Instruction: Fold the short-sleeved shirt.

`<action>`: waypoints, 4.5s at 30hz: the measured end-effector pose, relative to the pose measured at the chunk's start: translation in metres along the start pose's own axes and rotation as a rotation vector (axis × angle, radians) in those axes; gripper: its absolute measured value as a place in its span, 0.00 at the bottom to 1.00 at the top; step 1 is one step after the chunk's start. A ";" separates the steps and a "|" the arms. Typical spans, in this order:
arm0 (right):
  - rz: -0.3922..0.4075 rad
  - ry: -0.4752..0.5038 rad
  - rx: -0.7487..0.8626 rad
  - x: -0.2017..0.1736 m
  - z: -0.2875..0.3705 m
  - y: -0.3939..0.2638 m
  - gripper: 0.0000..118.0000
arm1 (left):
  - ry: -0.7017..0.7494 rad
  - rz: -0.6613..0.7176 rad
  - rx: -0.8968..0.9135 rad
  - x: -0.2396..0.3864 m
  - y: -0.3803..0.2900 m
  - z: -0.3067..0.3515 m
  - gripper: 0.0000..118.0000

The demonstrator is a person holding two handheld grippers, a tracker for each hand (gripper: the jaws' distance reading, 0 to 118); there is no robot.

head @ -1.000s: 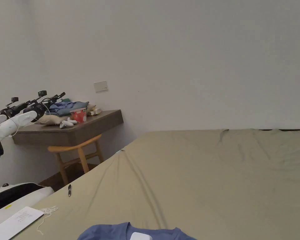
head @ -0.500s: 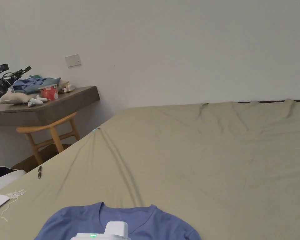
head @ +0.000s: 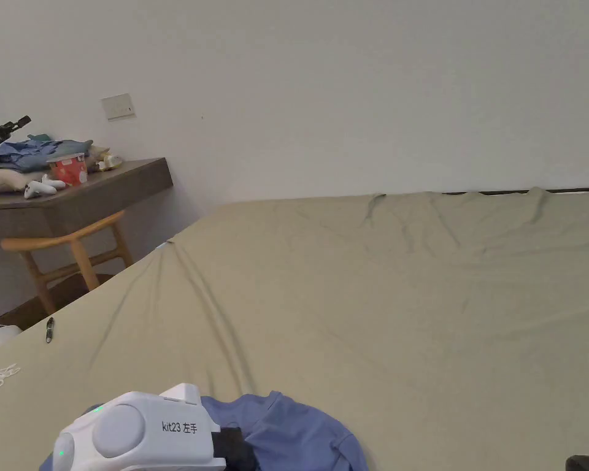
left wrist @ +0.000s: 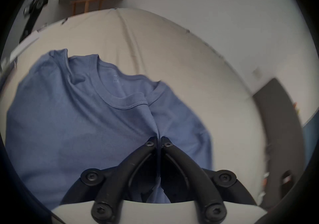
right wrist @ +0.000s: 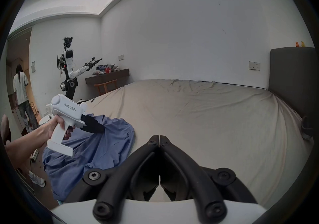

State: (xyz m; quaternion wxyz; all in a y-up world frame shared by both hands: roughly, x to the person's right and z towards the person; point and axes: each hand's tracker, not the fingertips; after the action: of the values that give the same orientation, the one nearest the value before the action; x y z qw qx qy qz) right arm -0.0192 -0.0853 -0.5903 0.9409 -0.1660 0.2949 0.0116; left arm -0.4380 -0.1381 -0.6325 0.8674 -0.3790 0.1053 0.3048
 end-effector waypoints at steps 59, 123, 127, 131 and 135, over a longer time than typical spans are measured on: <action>-0.086 -0.411 0.158 0.095 0.284 -0.003 0.00 | -0.121 -0.579 0.642 0.193 -0.221 0.236 0.00; -0.325 -0.531 -0.703 0.358 0.211 -0.079 0.94 | 0.229 -0.868 -0.174 0.225 -0.156 -0.069 0.07; -0.297 -0.491 -0.704 0.358 0.195 -0.089 0.93 | 0.222 -0.858 -0.181 0.224 -0.154 -0.070 0.07; -0.295 -0.440 -0.707 0.349 0.176 -0.097 0.41 | 0.197 -0.857 -0.144 0.218 -0.157 -0.067 0.07; -0.306 -0.460 -0.664 0.343 0.174 -0.098 0.01 | 0.092 -0.798 -0.020 0.201 -0.162 -0.067 0.07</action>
State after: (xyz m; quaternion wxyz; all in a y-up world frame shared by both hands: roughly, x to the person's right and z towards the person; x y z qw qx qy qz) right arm 0.3717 -0.1480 -0.6179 0.8686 -0.4946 0.0296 0.0030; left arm -0.1774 -0.1817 -0.6661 0.9083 -0.4118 -0.0147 -0.0724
